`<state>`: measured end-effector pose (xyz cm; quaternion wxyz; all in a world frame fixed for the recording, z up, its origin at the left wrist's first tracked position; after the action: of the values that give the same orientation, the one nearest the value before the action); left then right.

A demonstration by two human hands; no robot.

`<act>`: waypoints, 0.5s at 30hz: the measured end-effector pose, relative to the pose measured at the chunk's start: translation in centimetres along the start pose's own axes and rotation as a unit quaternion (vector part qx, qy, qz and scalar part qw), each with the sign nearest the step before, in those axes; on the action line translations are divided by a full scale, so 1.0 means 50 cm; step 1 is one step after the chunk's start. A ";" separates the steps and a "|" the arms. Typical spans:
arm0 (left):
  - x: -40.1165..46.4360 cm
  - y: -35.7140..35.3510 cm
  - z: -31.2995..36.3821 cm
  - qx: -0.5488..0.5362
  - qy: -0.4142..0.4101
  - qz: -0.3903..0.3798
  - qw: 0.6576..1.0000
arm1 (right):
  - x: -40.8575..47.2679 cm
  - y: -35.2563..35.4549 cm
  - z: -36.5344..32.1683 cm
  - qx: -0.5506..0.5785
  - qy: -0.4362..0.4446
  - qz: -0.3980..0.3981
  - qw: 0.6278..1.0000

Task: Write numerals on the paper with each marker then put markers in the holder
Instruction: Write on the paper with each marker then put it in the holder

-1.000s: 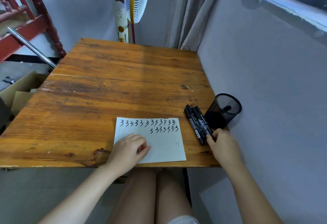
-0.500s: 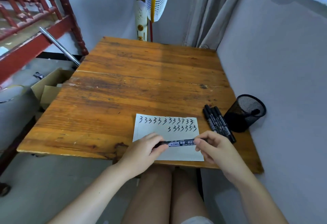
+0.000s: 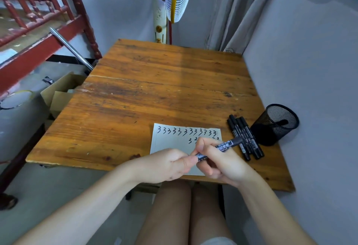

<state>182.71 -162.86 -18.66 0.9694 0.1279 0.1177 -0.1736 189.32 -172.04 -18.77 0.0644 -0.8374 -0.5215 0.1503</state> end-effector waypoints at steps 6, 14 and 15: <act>-0.034 0.067 -0.065 -0.229 0.058 -0.006 0.972 | -0.006 0.110 -0.064 0.086 0.091 0.039 0.991; 0.000 0.082 -0.141 0.376 0.056 0.312 0.871 | 0.055 0.080 0.086 -0.183 0.044 0.269 0.945; -0.002 0.080 -0.141 0.398 0.054 0.320 0.858 | 0.056 0.080 0.092 -0.199 0.059 0.290 0.934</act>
<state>182.81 -157.17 -24.43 0.8299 0.5427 0.0436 0.1214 192.43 -171.57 -24.68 -0.1193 -0.9553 -0.2704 0.0059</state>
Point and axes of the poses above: each hand's wrist, its own x-axis towards the middle knuckle, its own y-axis out of the back of the hand, z = x × y, the point moved 5 cm from there along x, towards the middle knuckle
